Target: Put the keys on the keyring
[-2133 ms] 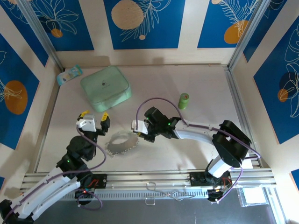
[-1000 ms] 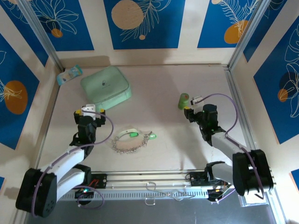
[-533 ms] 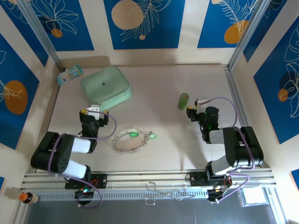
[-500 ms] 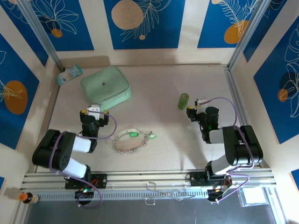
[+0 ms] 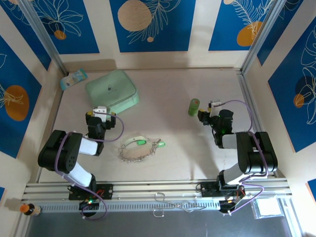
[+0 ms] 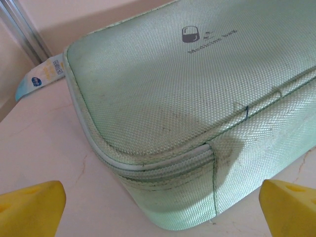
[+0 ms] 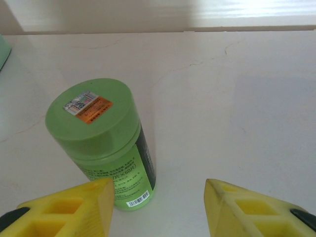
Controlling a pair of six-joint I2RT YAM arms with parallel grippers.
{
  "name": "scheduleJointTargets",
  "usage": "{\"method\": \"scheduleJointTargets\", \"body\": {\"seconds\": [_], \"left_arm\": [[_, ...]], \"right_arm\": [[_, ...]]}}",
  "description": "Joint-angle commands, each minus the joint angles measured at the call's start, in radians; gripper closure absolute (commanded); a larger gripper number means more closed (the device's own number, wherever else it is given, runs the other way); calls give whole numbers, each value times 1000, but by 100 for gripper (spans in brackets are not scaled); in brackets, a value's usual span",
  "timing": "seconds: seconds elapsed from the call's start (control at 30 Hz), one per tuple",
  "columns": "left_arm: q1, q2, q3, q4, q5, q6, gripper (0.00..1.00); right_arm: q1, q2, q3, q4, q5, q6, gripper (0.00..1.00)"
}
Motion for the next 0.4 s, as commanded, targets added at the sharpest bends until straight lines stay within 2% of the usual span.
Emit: {"method": "scheduleJointTargets", "body": {"seconds": [0.0,0.1,0.23,0.37], "left_arm": [[12,-11,13,-14,18,-5,0],[15,-9,23,-33,21,-7,0],[47,-14,49,-93,86,-28,0],[55,-19,42,-85,101,-31,0]], "right_arm": [[-12,14,28,-32,4,27,48],[-12,15,28,-32,5,27,48],[-12,16,32,-41,25,37,47],[-14,16,36,-48,25,39,44]]}}
